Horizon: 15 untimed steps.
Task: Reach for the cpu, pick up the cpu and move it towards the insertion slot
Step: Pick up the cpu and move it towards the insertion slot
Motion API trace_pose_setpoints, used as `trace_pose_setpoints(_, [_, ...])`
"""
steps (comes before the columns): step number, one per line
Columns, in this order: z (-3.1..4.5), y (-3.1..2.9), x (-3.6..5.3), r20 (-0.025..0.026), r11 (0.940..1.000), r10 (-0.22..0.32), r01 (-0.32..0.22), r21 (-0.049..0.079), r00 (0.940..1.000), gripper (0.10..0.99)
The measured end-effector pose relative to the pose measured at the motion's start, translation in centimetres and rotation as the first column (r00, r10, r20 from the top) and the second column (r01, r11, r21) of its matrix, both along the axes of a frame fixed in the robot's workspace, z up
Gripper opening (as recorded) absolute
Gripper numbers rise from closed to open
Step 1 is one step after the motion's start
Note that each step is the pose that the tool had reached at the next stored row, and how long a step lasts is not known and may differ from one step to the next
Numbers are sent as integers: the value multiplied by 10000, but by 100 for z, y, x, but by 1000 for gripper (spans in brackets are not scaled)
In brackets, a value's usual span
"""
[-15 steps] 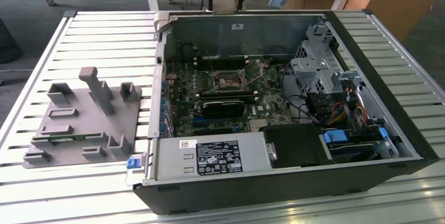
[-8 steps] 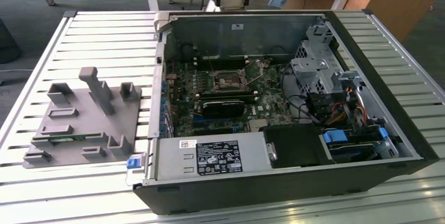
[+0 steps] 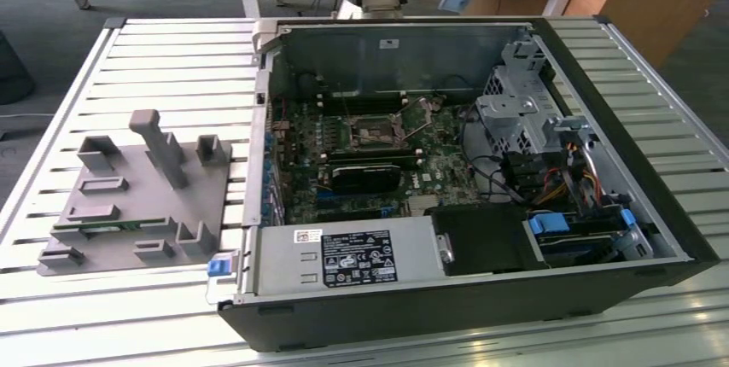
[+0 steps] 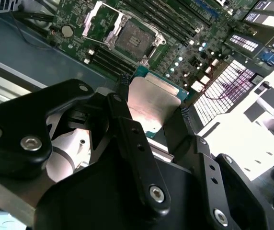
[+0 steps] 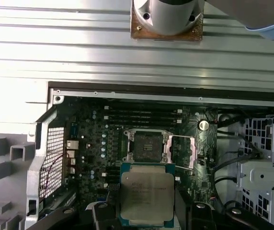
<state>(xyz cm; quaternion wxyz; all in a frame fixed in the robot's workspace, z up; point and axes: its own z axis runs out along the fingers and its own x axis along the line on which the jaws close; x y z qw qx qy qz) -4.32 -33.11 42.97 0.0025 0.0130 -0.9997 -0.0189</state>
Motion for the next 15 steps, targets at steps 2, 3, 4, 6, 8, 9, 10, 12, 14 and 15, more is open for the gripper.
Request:
trace_pose_setpoints(2, [-5, 0, 0, 2, 10000, 1, -1, 2, 10000, 541])
trace_pose_setpoints(3, [-8, 0, 0, 6, 10000, 1, -1, 2, 10000, 541])
trace_pose_setpoints(4, [-11, 0, 0, 7, 10000, 1, -1, 1, 10000, 541])
trace_pose_setpoints(6, [-19, 0, 0, 9, 10000, 0, 0, 1, 10000, 541])
trace_pose_setpoints(8, [-23, 0, 0, 10, 10000, 0, 0, 1, 10000, 541])
trace_pose_setpoints(9, [-24, 0, 0, 10, 10000, 0, 0, 0, 10000, 541])
trace_pose_setpoints(10, [-24, 0, 0, 10, 10000, 0, 0, 0, 10000, 541])
trace_pose_setpoints(12, [-25, 0, 0, 11, 10000, 0, 0, 1, 10000, 541])
trace_pose_setpoints(14, [-26, 0, 0, 11, 10000, 0, 0, 1, 10000, 541])
trace_pose_setpoints(15, [-26, 0, 0, 11, 10000, 0, 0, 2, 10000, 541])
